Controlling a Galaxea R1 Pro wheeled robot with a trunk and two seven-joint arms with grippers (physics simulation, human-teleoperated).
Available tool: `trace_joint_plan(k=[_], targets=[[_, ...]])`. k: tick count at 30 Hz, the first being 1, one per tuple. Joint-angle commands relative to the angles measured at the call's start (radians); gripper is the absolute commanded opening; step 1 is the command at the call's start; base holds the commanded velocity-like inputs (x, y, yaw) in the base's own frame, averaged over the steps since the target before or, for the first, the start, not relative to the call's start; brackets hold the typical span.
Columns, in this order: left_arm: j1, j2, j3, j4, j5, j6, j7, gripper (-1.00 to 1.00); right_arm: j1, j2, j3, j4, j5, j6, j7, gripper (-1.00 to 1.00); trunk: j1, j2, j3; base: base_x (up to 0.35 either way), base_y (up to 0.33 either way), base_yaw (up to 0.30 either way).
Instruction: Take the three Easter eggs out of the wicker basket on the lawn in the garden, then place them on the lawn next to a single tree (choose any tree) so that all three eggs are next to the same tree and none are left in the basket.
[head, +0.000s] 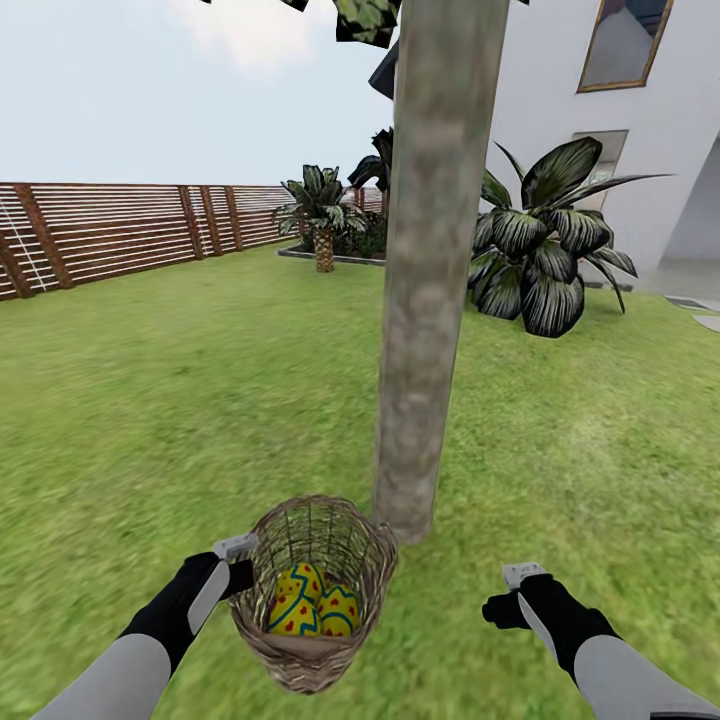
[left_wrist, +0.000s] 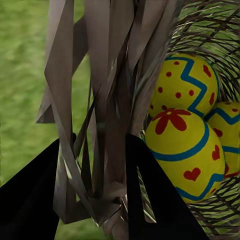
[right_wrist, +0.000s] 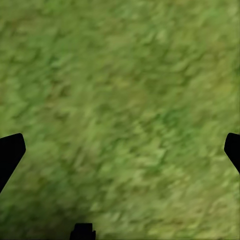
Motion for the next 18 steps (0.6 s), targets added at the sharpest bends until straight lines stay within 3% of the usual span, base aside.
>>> trace_joint_plan(k=[1,15,18], targets=[[0.0,0.0,-0.004,-0.002,0.013,0.003,0.008,-1.0,0.0,0.0,0.001,-0.002,0.011,0.006,0.008,1.0,0.004,-0.008,-0.004,0.0,0.0,0.0],[0.0,0.0,-0.005,-0.002,0.013,0.003,0.008,-1.0,0.001,0.0,0.001,-0.002,0.012,0.005,0.008,1.0,0.058,-0.106,-0.048,0.003,0.0,0.0],[0.0,0.0,-0.005,-0.001,0.013,0.003,0.008,-1.0,0.001,0.0,0.001,-0.002,0.012,0.005,0.008,1.0,0.069,-0.127,-0.057,0.251,0.0,0.0]])
